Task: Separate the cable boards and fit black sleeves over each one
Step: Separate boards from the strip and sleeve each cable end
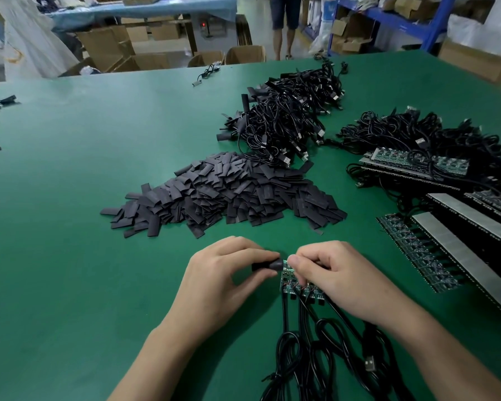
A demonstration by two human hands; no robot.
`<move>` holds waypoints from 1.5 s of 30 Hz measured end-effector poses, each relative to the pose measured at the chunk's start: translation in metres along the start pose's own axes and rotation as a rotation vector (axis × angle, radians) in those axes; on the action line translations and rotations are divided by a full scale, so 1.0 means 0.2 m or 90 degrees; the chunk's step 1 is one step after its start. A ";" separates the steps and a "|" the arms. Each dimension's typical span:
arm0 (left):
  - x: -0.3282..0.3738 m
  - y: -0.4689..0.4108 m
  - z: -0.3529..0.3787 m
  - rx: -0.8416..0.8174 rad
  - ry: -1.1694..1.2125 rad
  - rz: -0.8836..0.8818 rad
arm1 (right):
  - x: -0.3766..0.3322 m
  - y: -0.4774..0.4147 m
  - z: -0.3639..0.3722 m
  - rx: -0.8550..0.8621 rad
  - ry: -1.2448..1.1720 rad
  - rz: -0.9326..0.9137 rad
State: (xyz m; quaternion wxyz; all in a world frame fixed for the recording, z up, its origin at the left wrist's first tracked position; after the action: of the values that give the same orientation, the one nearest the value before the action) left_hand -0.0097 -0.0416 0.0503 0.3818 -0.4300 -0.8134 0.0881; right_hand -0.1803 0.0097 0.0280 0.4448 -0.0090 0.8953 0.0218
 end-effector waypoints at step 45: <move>0.00 0.01 0.02 0.002 0.059 -0.007 | -0.03 0.01 -0.02 0.012 -0.039 -0.002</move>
State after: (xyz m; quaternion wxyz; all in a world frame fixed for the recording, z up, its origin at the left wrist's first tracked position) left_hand -0.0120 -0.0395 0.0466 0.4198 -0.4283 -0.7974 0.0672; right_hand -0.1800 0.0113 0.0352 0.4723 -0.0057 0.8813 0.0132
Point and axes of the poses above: each hand's wrist, its own y-axis away from the middle knuckle, its own z-axis out of the palm, x = y × z, the point moved 7 cm from there along -y, towards the middle knuckle, and after that the axes turned 1 degree about -x, right-handed, at the moved point
